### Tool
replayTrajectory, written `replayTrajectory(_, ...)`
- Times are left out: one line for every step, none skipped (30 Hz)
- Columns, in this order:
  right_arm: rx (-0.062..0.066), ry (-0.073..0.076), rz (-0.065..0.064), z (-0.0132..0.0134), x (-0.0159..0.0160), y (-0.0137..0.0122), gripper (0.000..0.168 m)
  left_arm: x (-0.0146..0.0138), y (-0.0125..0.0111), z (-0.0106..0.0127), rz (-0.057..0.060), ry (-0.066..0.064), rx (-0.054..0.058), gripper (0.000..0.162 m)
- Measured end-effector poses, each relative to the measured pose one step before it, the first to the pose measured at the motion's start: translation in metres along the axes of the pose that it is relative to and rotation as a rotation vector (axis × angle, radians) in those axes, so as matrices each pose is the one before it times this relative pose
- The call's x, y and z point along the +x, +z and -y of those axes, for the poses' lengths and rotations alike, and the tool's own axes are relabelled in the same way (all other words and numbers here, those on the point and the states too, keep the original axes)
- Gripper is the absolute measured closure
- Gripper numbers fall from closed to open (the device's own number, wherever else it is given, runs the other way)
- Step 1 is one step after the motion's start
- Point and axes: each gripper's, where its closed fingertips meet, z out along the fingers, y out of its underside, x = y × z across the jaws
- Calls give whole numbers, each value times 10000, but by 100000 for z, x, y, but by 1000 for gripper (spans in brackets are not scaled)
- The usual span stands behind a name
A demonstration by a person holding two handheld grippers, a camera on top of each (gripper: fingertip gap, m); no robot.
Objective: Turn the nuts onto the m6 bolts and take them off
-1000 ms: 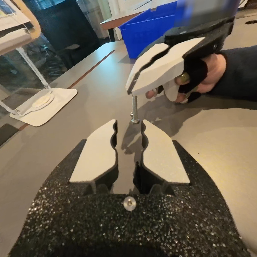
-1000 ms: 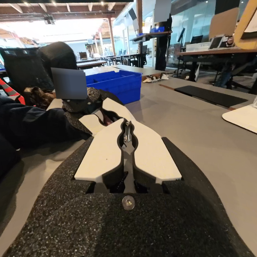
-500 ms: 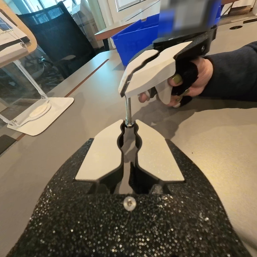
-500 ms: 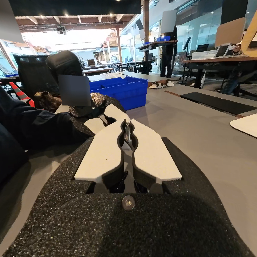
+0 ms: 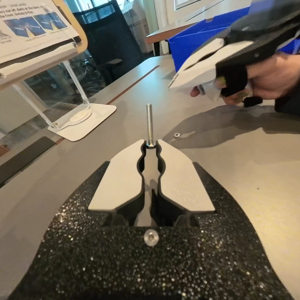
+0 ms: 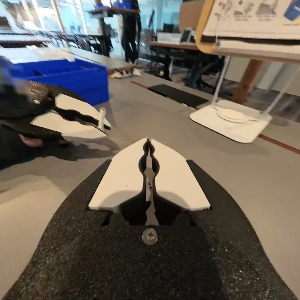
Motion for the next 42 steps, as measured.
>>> replayTrajectory(-404, -36, -224, -738, 486, 102, 168, -219, -14, -18, 151, 11, 28, 151)
replayTrajectory(-521, -19, -47, -930, 237, 182, 167, -241, -22, -13, 198, 94, 16, 151)
replayTrajectory(-562, 5, 31, -963, 99, 237, 164, -202, -37, 39, 205, 143, 30, 151)
replayTrajectory(-539, -26, 92, -910, -29, 247, 163, -162, -57, 129, 210, 177, 79, 151)
replayTrajectory(-498, -51, 81, -822, -85, 228, 162, -90, -79, 197, 197, 206, 112, 151)
replayTrajectory(-370, -146, 74, -619, -128, 199, 164, 7, -81, 191, 149, 224, 111, 151)
replayTrajectory(-233, -180, -95, -425, 61, 136, 165, 82, -80, 169, 111, 218, 85, 151)
replayTrajectory(-175, -146, -146, -307, 125, 76, 166, 111, -55, 120, 95, 184, 47, 151)
replayTrajectory(-156, -61, -69, -224, 23, 32, 164, 97, -40, 123, 105, 165, 47, 151)
replayTrajectory(-185, -14, -17, -272, -49, 35, 161, 79, -11, 82, 128, 182, 30, 151)
replayTrajectory(-222, -54, -10, -317, -62, 60, 158, 83, 17, -14, 142, 232, -28, 151)
replayTrajectory(-191, -114, 6, -261, -107, 86, 156, 88, 40, -72, 147, 300, -69, 151)
replayTrajectory(-129, -115, -19, -136, -77, 115, 155, 77, 37, -54, 156, 339, -72, 151)
replayTrajectory(-139, -109, -48, -149, -57, 133, 155, 93, 27, -22, 135, 326, -58, 151)
replayTrajectory(-160, -124, 34, -159, -154, 151, 154, 135, 27, -11, 88, 284, -55, 151)
replayTrajectory(-148, -83, 48, -141, -164, 163, 153, 134, 29, -39, 62, 229, -66, 151)
replayTrajectory(-139, -45, 64, -105, -189, 168, 151, 111, 41, -69, 38, 170, -70, 151)
replayTrajectory(-137, -24, 31, -96, -122, 165, 148, 113, 43, -78, -5, 97, -67, 151)
replayTrajectory(-164, -34, -20, -148, -56, 180, 145, 60, 39, -75, -17, 26, -51, 151)
replayTrajectory(-152, -37, -60, -135, 9, 166, 141, 7, 20, -49, -14, -26, -24, 151)
replayTrajectory(18, 16, -28, 123, -5, 91, 141, -10, 10, -17, -22, -62, -3, 151)
replayTrajectory(-45, 15, 23, 6, -45, 91, 141, -13, 13, -40, -41, -84, -7, 151)
replayTrajectory(0, 33, 14, 45, -12, 61, 141, 7, 17, -55, -57, -84, -10, 151)
replayTrajectory(-13, 24, 25, 20, -18, 42, 143, 32, 7, -47, -61, -70, -12, 151)
replayTrajectory(-25, 14, 14, -3, -10, 36, 147, 60, 21, -32, -68, -51, -11, 151)
replayTrajectory(-28, -3, -28, -36, 36, 27, 151, 112, 10, -27, -92, -38, -15, 151)
replayTrajectory(-28, -38, -9, -25, -22, 25, 157, 121, 11, -19, -90, -20, -12, 151)
replayTrajectory(0, -40, -43, 11, 0, -8, 157, 140, -14, -7, -88, -7, -6, 151)
replayTrajectory(-1, -11, -13, 5, -11, -3, 157, 150, 8, -19, -104, -20, -18, 151)
replayTrajectory(-6, 28, -6, -4, 21, 9, 157, 141, 9, -51, -110, -54, -43, 151)
replayTrajectory(-15, 48, -66, -20, 107, 2, 158, 113, 26, -75, -103, -90, -63, 151)
replayTrajectory(-15, 35, -129, -16, 175, 2, 158, 86, 24, -74, -110, -115, -63, 151)
replayTrajectory(28, -25, -88, 22, 78, -28, 158, 157, 13, -56, -183, -159, -71, 151)
replayTrajectory(174, -74, -61, 234, 2, -110, 158, 231, 10, -48, -259, -252, -95, 151)
replayTrajectory(398, 2, -62, 565, 9, -224, 158, 192, 0, -8, -247, -326, -81, 151)
replayTrajectory(538, 159, 87, 835, -140, -323, 158, 191, -11, 11, -250, -337, -67, 151)
replayTrajectory(598, 231, 263, 1005, -342, -385, 158, 170, -13, 18, -221, -316, -55, 151)
replayTrajectory(721, 96, 369, 1164, -512, -434, 158, 164, -28, 27, -192, -249, -31, 151)
replayTrajectory(718, -22, 227, 1152, -394, -468, 158, 148, -6, 16, -162, -161, -12, 151)
replayTrajectory(558, -6, 62, 956, -167, -418, 158, 142, 11, 7, -131, -66, 9, 151)
replayTrajectory(533, -91, 324, 901, -518, -386, 158, 103, 31, -46, -76, -3, -1, 151)
replayTrajectory(572, -121, 401, 924, -670, -346, 158, 101, 61, -93, -49, 34, -23, 151)
